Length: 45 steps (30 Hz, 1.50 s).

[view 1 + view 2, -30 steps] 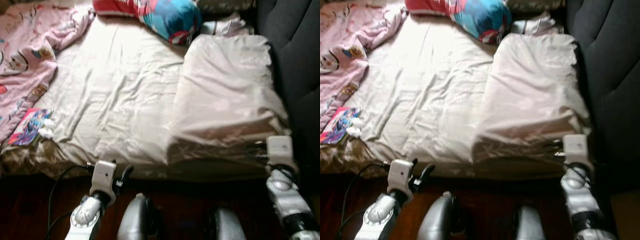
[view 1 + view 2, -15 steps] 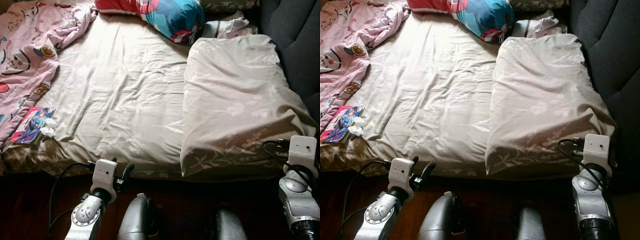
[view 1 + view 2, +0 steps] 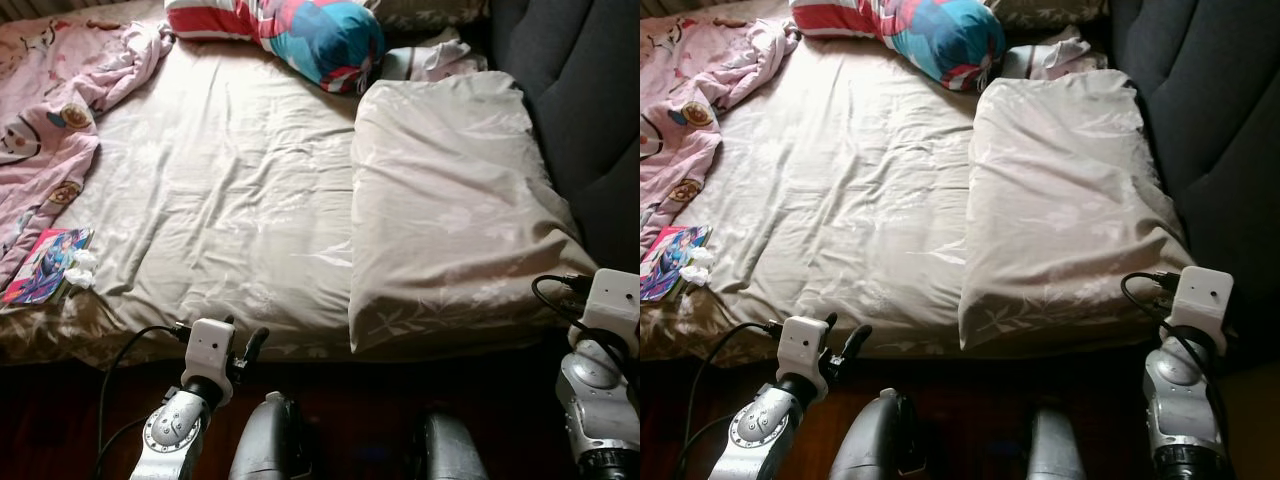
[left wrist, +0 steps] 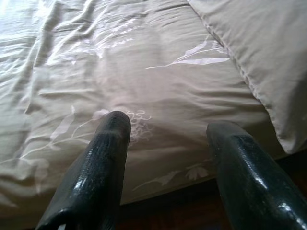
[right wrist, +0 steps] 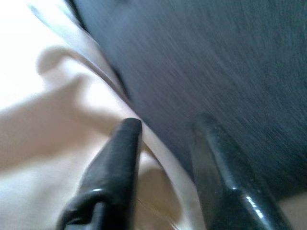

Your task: Clean up the room

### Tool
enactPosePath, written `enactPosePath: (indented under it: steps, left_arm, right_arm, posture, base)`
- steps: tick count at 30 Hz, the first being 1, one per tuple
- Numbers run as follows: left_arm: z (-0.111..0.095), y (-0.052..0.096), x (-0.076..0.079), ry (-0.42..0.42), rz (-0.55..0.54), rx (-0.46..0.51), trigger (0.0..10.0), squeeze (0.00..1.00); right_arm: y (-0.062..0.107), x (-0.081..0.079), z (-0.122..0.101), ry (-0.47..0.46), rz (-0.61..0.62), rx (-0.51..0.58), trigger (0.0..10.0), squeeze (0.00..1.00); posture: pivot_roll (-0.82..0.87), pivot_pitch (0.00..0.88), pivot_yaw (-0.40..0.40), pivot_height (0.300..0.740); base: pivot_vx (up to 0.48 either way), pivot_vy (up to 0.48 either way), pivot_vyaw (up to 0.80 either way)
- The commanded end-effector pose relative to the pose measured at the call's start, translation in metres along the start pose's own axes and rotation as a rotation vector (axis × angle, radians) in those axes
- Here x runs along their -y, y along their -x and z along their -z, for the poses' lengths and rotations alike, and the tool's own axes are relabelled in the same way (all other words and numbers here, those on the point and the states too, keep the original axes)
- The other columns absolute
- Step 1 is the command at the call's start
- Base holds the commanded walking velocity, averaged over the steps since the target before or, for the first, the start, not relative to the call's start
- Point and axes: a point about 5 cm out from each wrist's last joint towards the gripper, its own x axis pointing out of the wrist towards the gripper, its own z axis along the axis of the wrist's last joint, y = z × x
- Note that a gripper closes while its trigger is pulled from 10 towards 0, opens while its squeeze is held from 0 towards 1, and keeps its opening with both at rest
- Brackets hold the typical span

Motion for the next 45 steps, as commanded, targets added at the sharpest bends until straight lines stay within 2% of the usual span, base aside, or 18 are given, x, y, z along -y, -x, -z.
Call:
enactPosePath:
  steps: [1,2,3,5,6,10,14,20,26,28,32,35,39,41,45]
  left_arm:
    - [0.01,0.006,-0.002,0.008,-0.009,-0.036,10.0,0.0]
    - [0.01,0.006,-0.002,0.008,-0.009,-0.036,10.0,0.0]
    - [0.009,0.006,-0.003,0.011,-0.015,-0.031,10.0,0.0]
    - [0.009,0.006,-0.003,0.013,-0.019,-0.027,10.0,0.0]
    - [0.008,0.006,-0.004,0.014,-0.031,-0.019,10.0,0.0]
    - [0.006,0.006,-0.005,0.018,-0.048,-0.004,10.0,0.0]
    - [0.003,0.005,-0.009,0.031,-0.101,0.021,10.0,0.0]
    - [0.003,0.004,-0.01,0.053,-0.121,0.027,10.0,0.0]
    - [0.004,0.002,-0.011,0.066,-0.148,0.025,10.0,0.0]
    - [0.006,0.0,-0.016,0.092,-0.183,0.023,10.0,0.0]
    - [0.012,0.0,-0.02,0.12,-0.22,0.004,10.0,0.0]
    - [0.031,0.003,-0.028,0.17,-0.299,-0.059,10.0,0.0]
    - [0.042,0.007,-0.032,0.185,-0.332,-0.098,10.0,0.0]
    - [0.058,0.015,-0.032,0.193,-0.348,-0.156,10.0,0.0]
    - [0.066,0.019,-0.031,0.203,-0.351,-0.191,10.0,0.0]
  right_arm:
    - [0.011,-0.023,-0.014,-0.127,-0.175,0.088,10.0,0.0]
    - [0.011,-0.023,-0.014,-0.127,-0.175,0.088,10.0,0.0]
    - [0.02,-0.037,-0.02,-0.175,-0.274,0.127,10.0,0.0]
    - [0.022,-0.04,-0.022,-0.185,-0.293,0.136,10.0,0.0]
    - [0.029,-0.046,-0.024,-0.223,-0.336,0.158,10.0,0.0]
    - [0.034,-0.05,-0.026,-0.267,-0.361,0.174,10.0,0.0]
    - [0.042,-0.055,-0.019,-0.276,-0.428,0.168,10.0,0.0]
    - [0.043,-0.054,-0.012,-0.295,-0.449,0.141,10.0,0.0]
    - [0.042,-0.056,-0.005,-0.288,-0.462,0.112,10.0,0.0]
    - [0.041,-0.061,-0.001,-0.266,-0.508,0.094,10.0,0.0]
    - [0.04,-0.064,0.005,-0.242,-0.545,0.072,10.0,0.0]
    - [0.037,-0.073,0.017,-0.161,-0.638,0.022,10.0,0.0]
    - [0.034,-0.079,0.022,-0.117,-0.684,-0.007,10.0,0.0]
    - [0.033,-0.085,0.026,-0.088,-0.726,-0.027,10.0,0.0]
    - [0.033,-0.086,0.031,-0.074,-0.74,-0.052,10.0,0.0]
  posture:
    - [-0.07,0.236,0.112,0.64]
    - [-0.07,0.236,0.112,0.64]
    - [-0.07,0.238,0.109,0.64]
    - [-0.07,0.239,0.107,0.64]
    - [-0.06,0.241,0.106,0.64]
    - [-0.07,0.243,0.103,0.64]
    - [-0.07,0.245,0.095,0.665]
    - [-0.07,0.246,0.09,0.695]
    - [-0.07,0.24,0.086,0.725]
    - [-0.07,0.229,0.075,0.74]
    - [-0.07,0.213,0.062,0.74]
    - [-0.07,0.165,0.027,0.74]
    - [-0.07,0.153,0.018,0.74]
    - [-0.08,0.133,0.005,0.74]
    - [-0.08,0.126,0.002,0.74]
  base:
    - [0.0,0.0,0.0]
    - [0.0,0.0,0.0]
    - [0.0,0.0,0.0]
    - [0.0,0.0,0.0]
    - [0.0,0.0,0.0]
    - [0.0,0.0,0.0]
    - [0.0,0.0,0.0]
    - [0.0,0.0,0.0]
    - [0.0,0.0,0.0]
    - [0.0,0.0,0.0]
    - [0.0,0.0,0.0]
    - [0.0,0.0,0.0]
    - [0.0,0.0,0.0]
    - [0.0,0.0,0.0]
    - [0.0,0.0,0.0]
